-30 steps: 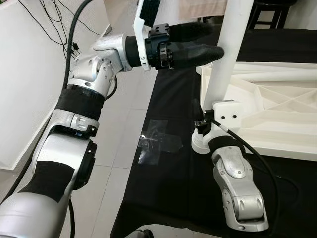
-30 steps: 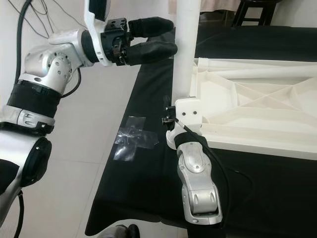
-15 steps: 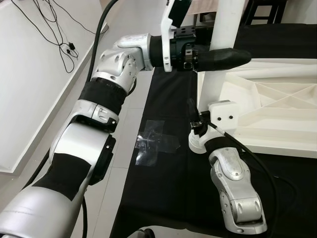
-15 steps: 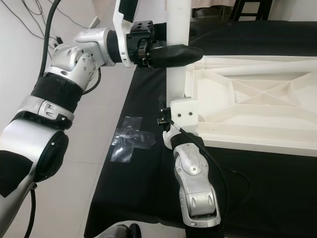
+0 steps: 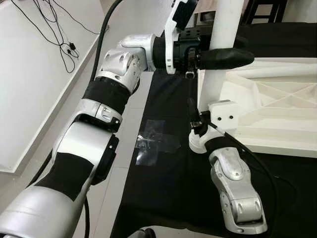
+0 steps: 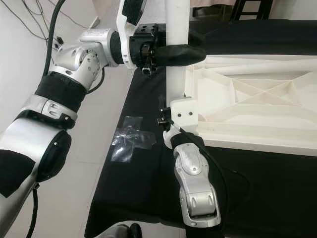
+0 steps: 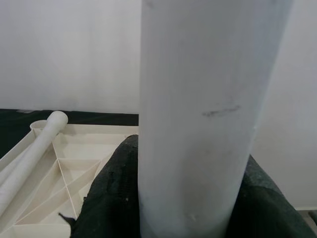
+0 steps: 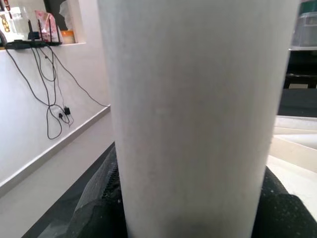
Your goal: Building children table
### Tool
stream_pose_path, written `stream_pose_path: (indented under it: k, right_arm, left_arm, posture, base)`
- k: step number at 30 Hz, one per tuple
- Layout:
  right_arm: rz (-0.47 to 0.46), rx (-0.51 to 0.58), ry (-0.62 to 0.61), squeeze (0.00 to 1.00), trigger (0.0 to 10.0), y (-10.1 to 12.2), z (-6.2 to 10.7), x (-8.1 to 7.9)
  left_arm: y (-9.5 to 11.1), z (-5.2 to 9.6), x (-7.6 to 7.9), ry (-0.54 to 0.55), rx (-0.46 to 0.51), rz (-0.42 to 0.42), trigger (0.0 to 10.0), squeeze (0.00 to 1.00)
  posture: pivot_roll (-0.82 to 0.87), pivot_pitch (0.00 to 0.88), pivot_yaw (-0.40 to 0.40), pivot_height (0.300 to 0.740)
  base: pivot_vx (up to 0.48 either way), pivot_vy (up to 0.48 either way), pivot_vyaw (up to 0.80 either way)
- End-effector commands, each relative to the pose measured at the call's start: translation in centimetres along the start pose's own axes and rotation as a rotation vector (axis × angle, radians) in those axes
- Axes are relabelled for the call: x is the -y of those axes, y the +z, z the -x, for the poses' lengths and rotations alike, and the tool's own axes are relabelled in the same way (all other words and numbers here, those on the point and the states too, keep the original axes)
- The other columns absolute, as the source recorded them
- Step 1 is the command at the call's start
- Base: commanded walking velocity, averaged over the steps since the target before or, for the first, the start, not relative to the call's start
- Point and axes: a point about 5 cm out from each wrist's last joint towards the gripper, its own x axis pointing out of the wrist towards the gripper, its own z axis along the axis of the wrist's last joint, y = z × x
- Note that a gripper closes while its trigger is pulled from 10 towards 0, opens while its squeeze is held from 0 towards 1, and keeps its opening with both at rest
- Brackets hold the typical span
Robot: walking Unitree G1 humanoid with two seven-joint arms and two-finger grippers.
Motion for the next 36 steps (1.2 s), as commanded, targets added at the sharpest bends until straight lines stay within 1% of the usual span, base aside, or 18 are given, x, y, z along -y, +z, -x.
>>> stream_pose_path:
  k: [1,4,5,7,13,16,18,19,20,21,22,23,26,27,28,29,33,36]
  right_arm:
    - [-0.021,-0.122,0.017,0.0,10.0,-2.4,0.3,-0.2]
    - [-0.016,-0.111,0.028,0.0,10.0,-2.3,0.1,0.0]
    - [-0.031,-0.101,0.057,1.0,10.0,-2.1,-0.1,0.2]
    - [-0.035,-0.084,0.082,1.0,10.0,-1.8,-0.3,0.4]
    - [-0.09,0.018,0.258,1.0,10.0,0.4,-1.6,1.5]
    - [-0.103,0.041,0.445,1.0,10.0,2.0,-2.6,3.5]
    - [-0.1,0.045,0.493,1.0,10.0,2.5,-2.8,4.1]
    - [-0.06,0.04,0.573,0.76,10.0,2.9,-3.0,4.6]
    - [0.002,0.032,0.68,0.0,10.0,3.1,-3.0,4.8]
    - [0.002,0.032,0.68,0.0,10.0,3.1,-3.0,4.8]
    - [0.045,0.023,0.75,0.0,10.0,3.2,-3.0,4.9]
    - [0.045,0.023,0.75,0.0,10.0,3.2,-3.0,4.9]
    - [0.057,-0.007,0.861,0.0,10.0,3.4,-3.7,4.9]
    - [0.031,-0.01,0.907,0.0,9.3,3.4,-4.5,4.7]
    - [0.031,-0.01,0.907,0.0,9.3,3.4,-4.5,4.7]
    - [0.004,-0.015,0.937,0.0,0.0,3.2,-5.3,4.6]
    - [-0.071,-0.015,1.002,0.0,0.0,2.9,-6.5,4.3]
    - [-0.089,-0.02,1.03,0.0,0.0,2.6,-6.9,4.0]
  left_arm:
    - [0.7,-0.3,0.1,-0.021,0.029,-0.005,0.0,0.0]
    - [0.6,-0.3,0.2,-0.029,0.032,-0.004,0.0,0.0]
    - [0.6,-0.3,0.3,-0.033,0.033,-0.005,0.0,0.0]
    - [0.6,-0.3,0.3,-0.036,0.034,-0.006,0.0,0.0]
    - [0.7,-0.3,0.5,-0.043,0.049,-0.006,0.0,0.0]
    - [0.6,-0.3,0.7,-0.046,0.056,-0.002,0.0,0.0]
    - [0.5,-0.3,0.7,-0.047,0.057,-0.001,0.0,0.0]
    - [0.5,-0.4,0.7,-0.05,0.06,0.002,0.0,0.0]
    - [0.4,-0.4,0.7,-0.052,0.062,0.003,0.0,0.0]
    - [0.4,-0.4,0.7,-0.052,0.062,0.003,0.0,0.0]
    - [0.4,-0.4,0.8,-0.053,0.063,0.004,0.0,0.0]
    - [0.4,-0.4,0.8,-0.053,0.063,0.004,0.0,0.0]
    - [0.3,-0.6,0.8,-0.058,0.067,0.004,0.0,0.0]
    - [0.3,-0.6,0.9,-0.061,0.069,0.002,0.0,0.0]
    - [0.3,-0.6,0.9,-0.061,0.069,0.002,0.0,0.0]
    - [0.3,-0.7,0.9,-0.063,0.071,0.001,0.0,0.0]
    - [0.2,-0.8,1.0,-0.068,0.067,-0.004,0.0,0.0]
    - [0.1,-0.7,1.1,-0.071,0.061,-0.007,0.0,0.0]
  posture:
    - [0.03,0.172,0.123,0.74]
    - [0.03,0.171,0.12,0.74]
    - [0.03,0.171,0.117,0.74]
    - [0.03,0.171,0.117,0.74]
    - [0.03,0.174,0.112,0.74]
    - [0.02,0.177,0.111,0.74]
    - [0.02,0.177,0.111,0.74]
    - [0.02,0.176,0.111,0.74]
    - [0.02,0.177,0.113,0.74]
    - [0.02,0.177,0.113,0.74]
    - [0.02,0.176,0.114,0.74]
    - [0.02,0.176,0.114,0.74]
    - [0.01,0.175,0.115,0.74]
    - [0.01,0.173,0.114,0.74]
    - [0.01,0.173,0.114,0.74]
    - [0.01,0.172,0.114,0.74]
    - [0.02,0.172,0.111,0.74]
    - [0.02,0.17,0.11,0.74]
  base:
    - [0.0,0.0,0.0]
    - [0.0,0.0,0.0]
    - [0.0,0.0,0.0]
    - [0.0,0.0,0.0]
    - [0.0,0.0,0.0]
    - [0.0,0.0,0.0]
    - [0.0,0.0,0.0]
    - [0.0,0.0,0.0]
    - [0.0,0.0,0.0]
    - [0.0,0.0,0.0]
    - [0.0,0.0,0.0]
    - [0.0,0.0,0.0]
    - [0.0,0.0,0.0]
    - [0.0,0.0,0.0]
    - [0.0,0.0,0.0]
    - [0.0,0.0,0.0]
    - [0.0,0.0,0.0]
    - [0.0,0.0,0.0]
